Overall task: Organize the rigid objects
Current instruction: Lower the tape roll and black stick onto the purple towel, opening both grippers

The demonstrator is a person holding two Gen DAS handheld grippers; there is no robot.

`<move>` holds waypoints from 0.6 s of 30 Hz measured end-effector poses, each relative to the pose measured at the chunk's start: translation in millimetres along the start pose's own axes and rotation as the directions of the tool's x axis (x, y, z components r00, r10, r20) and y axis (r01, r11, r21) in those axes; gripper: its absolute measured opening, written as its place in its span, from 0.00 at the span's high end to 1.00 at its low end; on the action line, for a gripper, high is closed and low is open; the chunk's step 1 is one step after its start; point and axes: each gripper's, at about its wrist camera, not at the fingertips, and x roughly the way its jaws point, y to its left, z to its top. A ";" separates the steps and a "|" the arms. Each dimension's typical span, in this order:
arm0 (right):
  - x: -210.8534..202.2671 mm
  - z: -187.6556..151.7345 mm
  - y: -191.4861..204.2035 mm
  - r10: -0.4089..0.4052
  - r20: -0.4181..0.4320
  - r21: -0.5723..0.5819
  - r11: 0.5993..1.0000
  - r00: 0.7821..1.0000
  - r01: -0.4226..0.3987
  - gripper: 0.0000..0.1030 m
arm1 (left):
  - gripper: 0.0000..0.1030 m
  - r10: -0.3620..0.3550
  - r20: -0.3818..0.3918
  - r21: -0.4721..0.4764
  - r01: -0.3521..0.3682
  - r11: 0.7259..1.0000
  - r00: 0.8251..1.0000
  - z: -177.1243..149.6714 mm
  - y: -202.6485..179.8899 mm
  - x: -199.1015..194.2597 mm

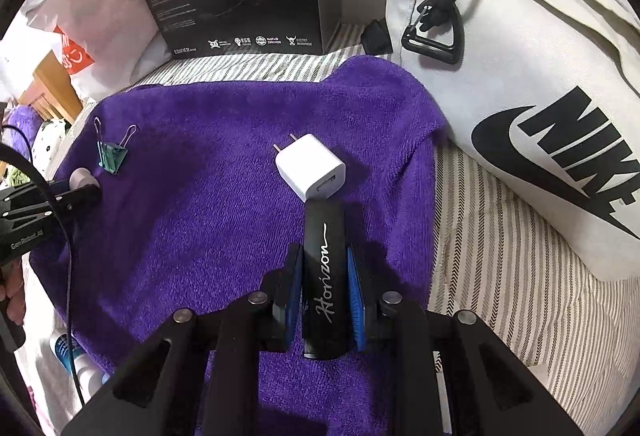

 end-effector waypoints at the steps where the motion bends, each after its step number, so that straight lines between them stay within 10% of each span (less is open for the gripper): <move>1: -0.1 -0.3 -0.2 0.002 0.002 0.000 1.000 1.000 -0.002 0.79 | 0.71 0.004 0.003 0.000 -0.004 1.000 1.000 -0.3 -0.5 -0.2; 18: -15.7 -16.3 7.3 0.026 -0.040 -0.011 1.000 0.999 -0.026 0.56 | 0.40 -0.002 -0.028 0.030 0.002 1.000 1.000 -19.9 -16.2 -8.7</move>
